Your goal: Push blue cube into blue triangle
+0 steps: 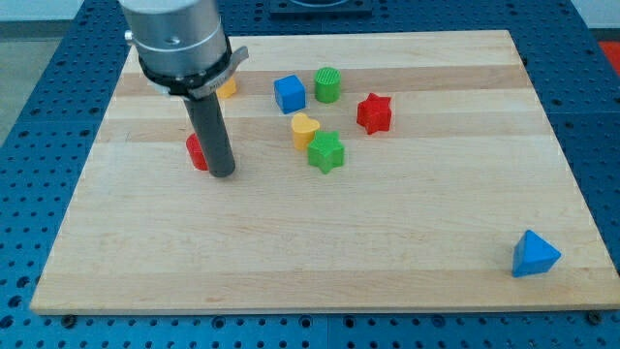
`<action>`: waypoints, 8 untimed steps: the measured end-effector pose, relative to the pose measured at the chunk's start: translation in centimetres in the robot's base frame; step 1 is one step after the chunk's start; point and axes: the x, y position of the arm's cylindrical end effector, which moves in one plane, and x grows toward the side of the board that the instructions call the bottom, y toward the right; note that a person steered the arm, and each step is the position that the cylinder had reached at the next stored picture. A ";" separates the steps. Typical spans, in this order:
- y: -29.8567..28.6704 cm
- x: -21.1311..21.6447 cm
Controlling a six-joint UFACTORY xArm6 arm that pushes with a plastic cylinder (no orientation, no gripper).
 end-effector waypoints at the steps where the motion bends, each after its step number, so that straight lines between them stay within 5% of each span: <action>1: 0.0 -0.1; 4: -0.3 -8.3; 8: 0.2 -13.4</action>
